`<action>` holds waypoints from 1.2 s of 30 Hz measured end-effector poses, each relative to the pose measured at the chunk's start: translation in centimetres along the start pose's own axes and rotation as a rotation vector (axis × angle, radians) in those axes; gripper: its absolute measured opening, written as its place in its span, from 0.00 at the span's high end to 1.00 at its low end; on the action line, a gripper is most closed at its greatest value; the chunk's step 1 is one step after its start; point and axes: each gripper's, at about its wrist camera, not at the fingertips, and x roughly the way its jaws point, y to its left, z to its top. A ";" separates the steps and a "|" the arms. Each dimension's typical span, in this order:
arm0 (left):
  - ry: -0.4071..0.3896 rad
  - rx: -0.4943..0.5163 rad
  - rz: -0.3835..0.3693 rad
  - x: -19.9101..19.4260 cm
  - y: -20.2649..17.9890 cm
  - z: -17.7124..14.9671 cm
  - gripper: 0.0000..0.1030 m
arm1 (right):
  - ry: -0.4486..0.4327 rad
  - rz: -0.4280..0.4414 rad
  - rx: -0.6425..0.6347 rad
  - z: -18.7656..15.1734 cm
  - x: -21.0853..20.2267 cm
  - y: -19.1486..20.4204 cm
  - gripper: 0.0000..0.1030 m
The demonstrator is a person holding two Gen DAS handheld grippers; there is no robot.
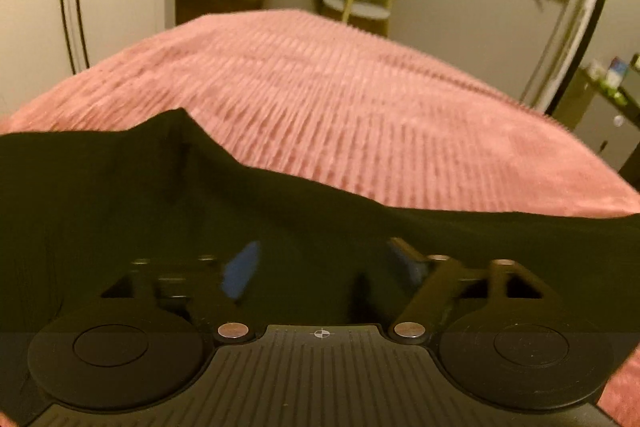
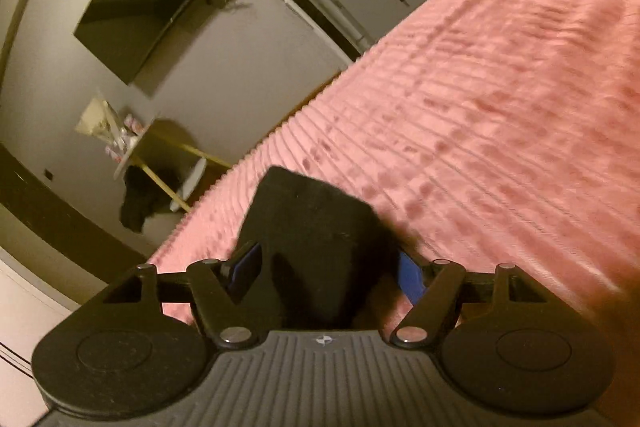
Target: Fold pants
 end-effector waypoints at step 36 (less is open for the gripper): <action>-0.035 -0.349 -0.100 -3.2 6.4 -6.0 0.35 | -0.039 0.201 -0.373 -13.2 -8.3 21.4 0.71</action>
